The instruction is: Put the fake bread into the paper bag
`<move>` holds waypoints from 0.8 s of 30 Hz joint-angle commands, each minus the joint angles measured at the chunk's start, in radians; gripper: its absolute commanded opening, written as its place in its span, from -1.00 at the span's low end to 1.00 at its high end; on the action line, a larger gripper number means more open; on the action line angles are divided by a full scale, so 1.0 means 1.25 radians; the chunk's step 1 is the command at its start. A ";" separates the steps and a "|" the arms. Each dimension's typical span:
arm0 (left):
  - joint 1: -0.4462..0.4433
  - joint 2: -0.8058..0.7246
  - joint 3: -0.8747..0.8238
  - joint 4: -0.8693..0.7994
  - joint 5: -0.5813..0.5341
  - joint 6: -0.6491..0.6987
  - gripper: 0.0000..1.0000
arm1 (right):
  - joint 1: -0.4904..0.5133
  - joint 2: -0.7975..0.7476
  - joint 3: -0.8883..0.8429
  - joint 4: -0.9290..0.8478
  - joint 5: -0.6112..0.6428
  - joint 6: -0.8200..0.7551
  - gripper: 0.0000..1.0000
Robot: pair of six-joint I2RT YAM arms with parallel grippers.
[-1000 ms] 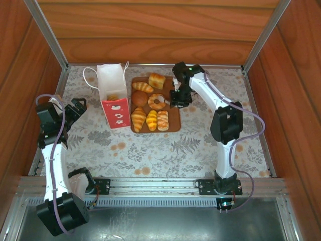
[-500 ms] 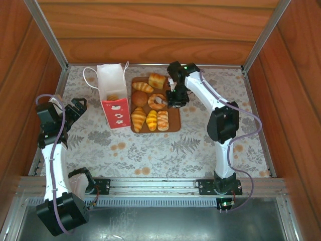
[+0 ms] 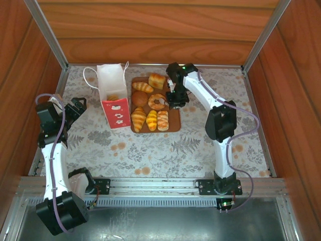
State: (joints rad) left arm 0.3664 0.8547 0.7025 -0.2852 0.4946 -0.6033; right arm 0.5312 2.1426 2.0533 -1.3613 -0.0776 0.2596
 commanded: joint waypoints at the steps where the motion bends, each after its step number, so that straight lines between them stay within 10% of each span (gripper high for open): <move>1: 0.004 0.002 0.009 0.016 0.020 0.006 1.00 | 0.008 0.012 0.026 -0.015 0.010 -0.007 -0.48; 24: -0.015 0.065 0.331 -0.038 0.160 0.041 0.89 | -0.031 -0.576 -0.449 0.381 0.126 0.124 -0.88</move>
State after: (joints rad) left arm 0.3584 0.9157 1.0924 -0.3077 0.6529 -0.5339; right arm 0.4953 1.5124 1.5311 -1.0065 0.0425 0.3763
